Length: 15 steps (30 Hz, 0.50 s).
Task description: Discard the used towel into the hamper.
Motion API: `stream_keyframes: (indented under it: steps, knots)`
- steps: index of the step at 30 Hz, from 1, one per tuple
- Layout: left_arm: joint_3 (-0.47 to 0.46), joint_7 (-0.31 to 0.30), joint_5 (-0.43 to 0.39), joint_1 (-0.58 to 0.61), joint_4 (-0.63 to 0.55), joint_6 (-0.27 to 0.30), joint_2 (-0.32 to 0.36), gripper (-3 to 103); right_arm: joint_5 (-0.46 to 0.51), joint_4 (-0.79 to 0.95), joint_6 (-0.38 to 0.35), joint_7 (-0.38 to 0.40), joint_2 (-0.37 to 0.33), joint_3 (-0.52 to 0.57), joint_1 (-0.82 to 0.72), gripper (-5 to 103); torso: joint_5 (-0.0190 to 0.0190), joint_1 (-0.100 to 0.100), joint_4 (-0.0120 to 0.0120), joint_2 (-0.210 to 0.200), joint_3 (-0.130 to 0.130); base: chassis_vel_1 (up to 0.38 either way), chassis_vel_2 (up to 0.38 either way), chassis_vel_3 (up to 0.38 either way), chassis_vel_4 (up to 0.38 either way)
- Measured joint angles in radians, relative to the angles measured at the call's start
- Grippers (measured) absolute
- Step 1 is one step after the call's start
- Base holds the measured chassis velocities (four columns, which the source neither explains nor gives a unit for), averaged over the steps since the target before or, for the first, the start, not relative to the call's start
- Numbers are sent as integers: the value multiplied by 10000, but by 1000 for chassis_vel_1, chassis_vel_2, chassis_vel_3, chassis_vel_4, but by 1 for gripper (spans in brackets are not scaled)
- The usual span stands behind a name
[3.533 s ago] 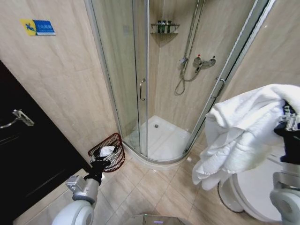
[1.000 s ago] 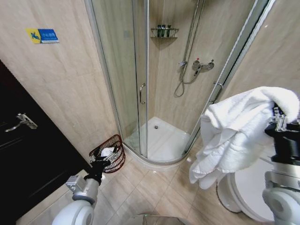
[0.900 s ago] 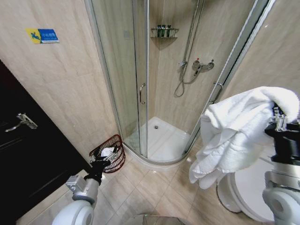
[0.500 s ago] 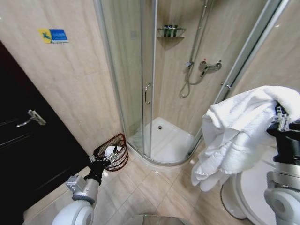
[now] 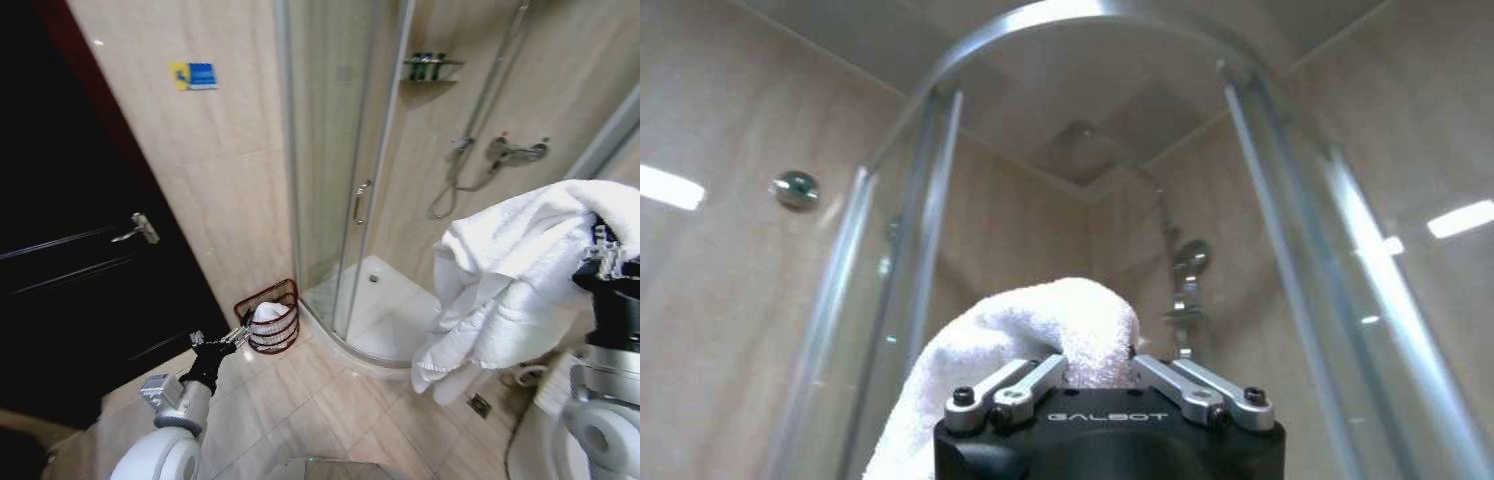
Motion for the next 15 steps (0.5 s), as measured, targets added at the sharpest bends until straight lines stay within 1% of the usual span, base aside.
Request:
stream_keyframes:
  steps: [5,15]
  knots:
    - [0,0,0,0,0,0,0,97,99,0,125,-69,3,28,-5,7,0,0,-1,-1,0,127,127,138,137]
    - [0,0,0,0,0,0,0,97,121,0,155,-74,-15,61,-12,7,0,-1,-1,-2,-1,124,126,121,116]
